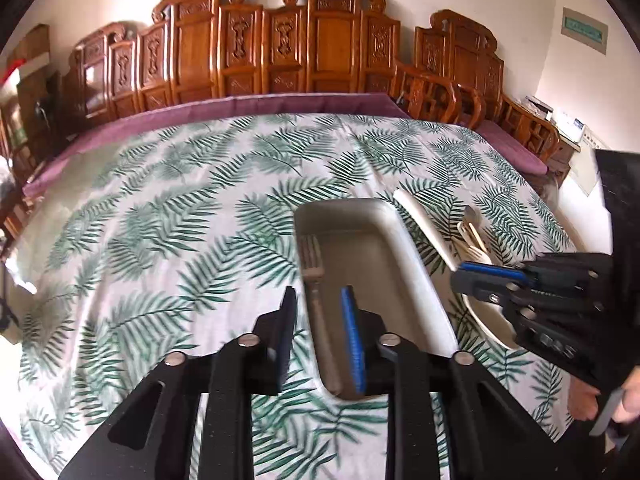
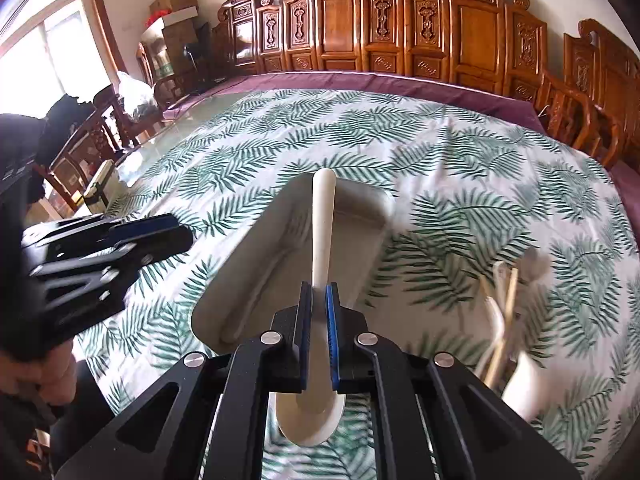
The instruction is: Organize utensils
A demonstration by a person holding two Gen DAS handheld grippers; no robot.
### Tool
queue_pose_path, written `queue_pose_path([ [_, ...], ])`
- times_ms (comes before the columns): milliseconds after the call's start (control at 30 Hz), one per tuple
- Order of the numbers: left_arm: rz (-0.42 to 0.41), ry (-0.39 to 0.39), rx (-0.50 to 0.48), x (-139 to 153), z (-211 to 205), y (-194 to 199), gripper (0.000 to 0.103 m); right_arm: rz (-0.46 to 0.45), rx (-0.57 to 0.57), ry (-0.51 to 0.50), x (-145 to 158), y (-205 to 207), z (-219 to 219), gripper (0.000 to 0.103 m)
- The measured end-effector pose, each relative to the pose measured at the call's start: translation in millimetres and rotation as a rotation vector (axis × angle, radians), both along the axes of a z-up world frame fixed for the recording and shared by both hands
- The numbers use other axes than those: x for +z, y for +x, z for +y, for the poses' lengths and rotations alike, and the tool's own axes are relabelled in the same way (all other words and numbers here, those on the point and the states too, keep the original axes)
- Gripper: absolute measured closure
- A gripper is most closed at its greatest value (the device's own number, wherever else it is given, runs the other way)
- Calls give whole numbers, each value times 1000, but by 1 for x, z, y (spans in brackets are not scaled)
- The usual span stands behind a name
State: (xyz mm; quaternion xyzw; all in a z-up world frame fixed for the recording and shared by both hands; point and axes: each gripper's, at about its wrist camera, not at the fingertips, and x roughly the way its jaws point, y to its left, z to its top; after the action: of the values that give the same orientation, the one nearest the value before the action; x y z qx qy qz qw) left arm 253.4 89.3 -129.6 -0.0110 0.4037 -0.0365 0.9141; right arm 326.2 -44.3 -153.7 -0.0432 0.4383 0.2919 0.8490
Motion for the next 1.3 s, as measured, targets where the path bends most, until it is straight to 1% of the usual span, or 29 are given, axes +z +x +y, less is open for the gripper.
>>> queue_pose_path([
  [133,-28,5,5,6,10,-12,63,28,1,10,-10,9,19,94],
  [167,-40,6,5,8,12,-15,61,32,1,12,-11,10,21,94],
  [233,-58,15,8,9,16,-20,52,43,-1,15,-15,15,27,94],
  [333,-79,31,9,9,21,-24,46,55,-9,12,-20,21,35,93],
  [400,-82,38,9,9,23,-25,45,62,-10,18,-21,25,38,92],
  [500,-92,21,16,8,28,-27,38,58,-10,12,-20,25,38,92],
  [567,-93,9,19,6,31,-30,37,45,-9,11,-17,22,34,92],
  [767,-92,-3,11,2,29,-34,35,-1,-35,2,-5,5,-1,92],
  [833,-92,1,1,0,25,-36,33,-25,-43,-6,1,-3,-16,92],
  [1000,-75,9,-36,-5,8,-41,33,-61,-97,-13,9,-24,-70,92],
  [1100,-71,12,-74,-7,-7,-46,33,-64,-135,-40,3,-31,-103,92],
  [1167,-70,19,-98,-9,-18,-49,33,-60,-157,-61,-4,-31,-120,88],
  [1300,-65,31,-151,-14,-47,-57,33,-33,-202,-72,-21,-29,-148,88],
])
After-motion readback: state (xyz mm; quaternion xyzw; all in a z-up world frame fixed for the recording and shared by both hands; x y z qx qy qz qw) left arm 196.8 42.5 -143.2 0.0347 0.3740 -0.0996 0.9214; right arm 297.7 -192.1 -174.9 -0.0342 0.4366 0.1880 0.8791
